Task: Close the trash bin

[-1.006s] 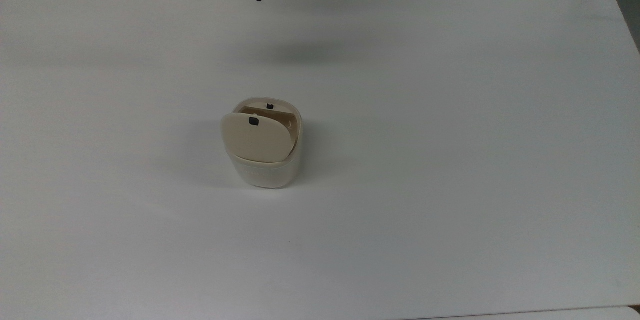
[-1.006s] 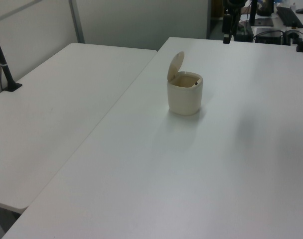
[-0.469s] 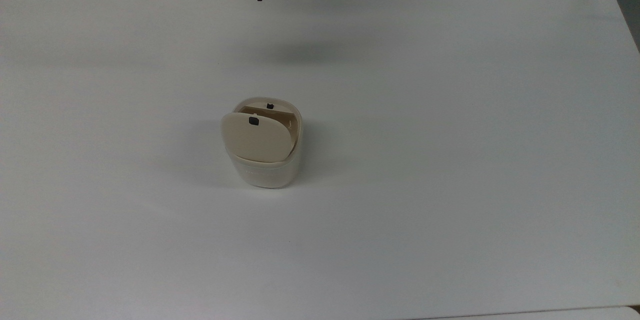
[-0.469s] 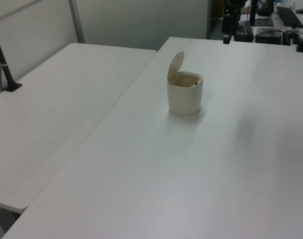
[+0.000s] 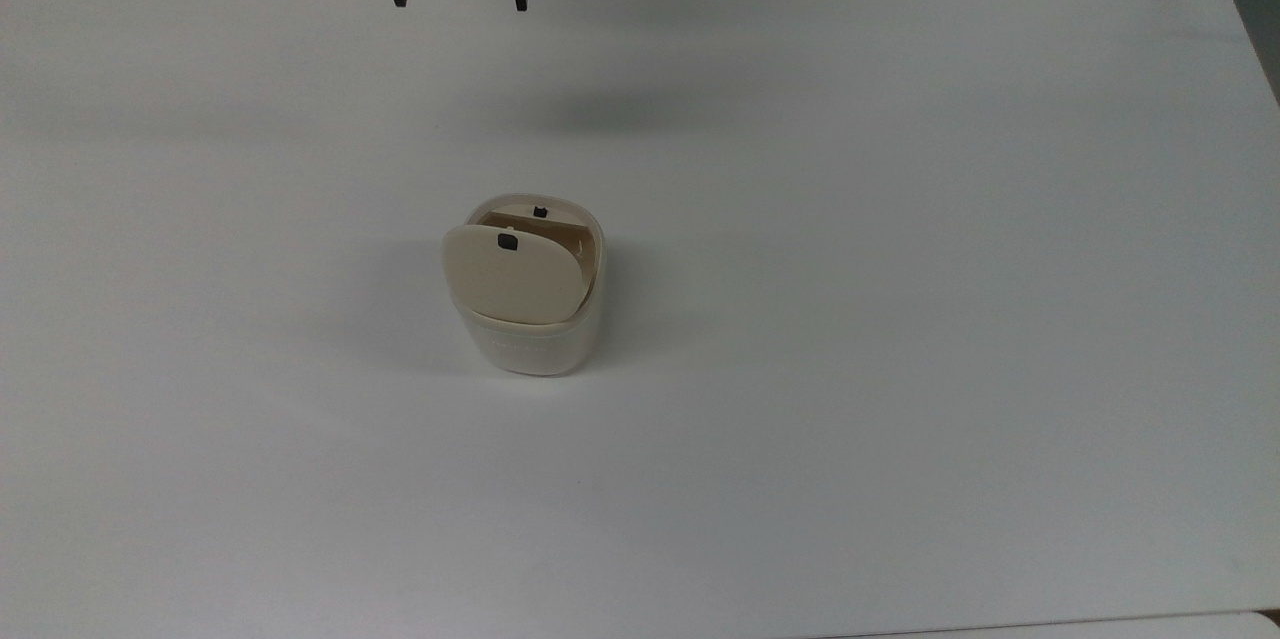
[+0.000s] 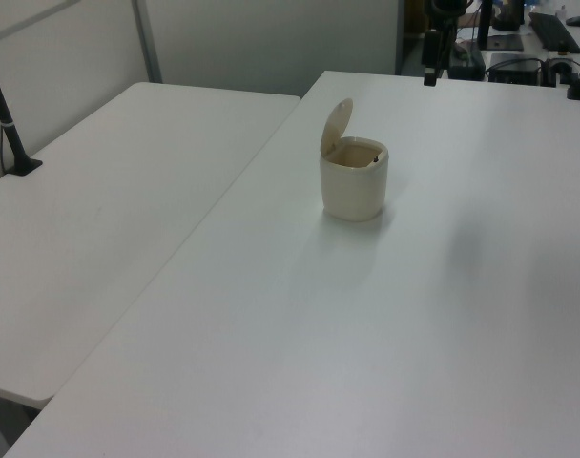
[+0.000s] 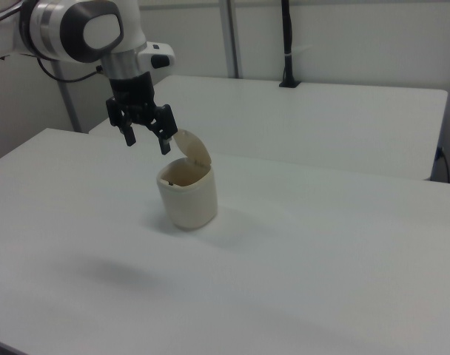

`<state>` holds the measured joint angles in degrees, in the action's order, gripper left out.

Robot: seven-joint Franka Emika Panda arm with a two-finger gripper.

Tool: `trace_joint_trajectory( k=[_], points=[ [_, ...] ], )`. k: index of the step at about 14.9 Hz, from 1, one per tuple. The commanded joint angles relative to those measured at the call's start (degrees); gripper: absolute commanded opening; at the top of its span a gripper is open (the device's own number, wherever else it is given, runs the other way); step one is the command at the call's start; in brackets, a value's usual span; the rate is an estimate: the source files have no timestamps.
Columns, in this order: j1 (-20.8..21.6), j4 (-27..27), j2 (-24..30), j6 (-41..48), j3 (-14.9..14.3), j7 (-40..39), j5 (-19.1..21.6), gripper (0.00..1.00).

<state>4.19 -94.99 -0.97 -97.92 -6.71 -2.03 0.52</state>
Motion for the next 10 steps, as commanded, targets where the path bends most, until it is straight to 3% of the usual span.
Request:
trace_joint_trajectory(
  k=[1,2,3,5,7,10],
  points=[
    [0.65,-0.82,0.35,-1.93,-0.41,0.81,-0.88,0.89],
    [0.47,-0.82,0.26,-2.36,-0.50,0.46,-0.53,0.75],
    [0.47,-0.82,0.26,-4.72,-0.50,0.37,-0.26,0.50],
    [0.38,-0.38,-0.52,-9.11,-0.59,0.54,1.14,0.20],
    [0.21,1.81,-2.53,-13.33,-0.68,0.45,4.12,0.03],
    [0.29,5.06,-7.54,-19.57,-0.68,1.15,4.22,0.01]
  ],
)
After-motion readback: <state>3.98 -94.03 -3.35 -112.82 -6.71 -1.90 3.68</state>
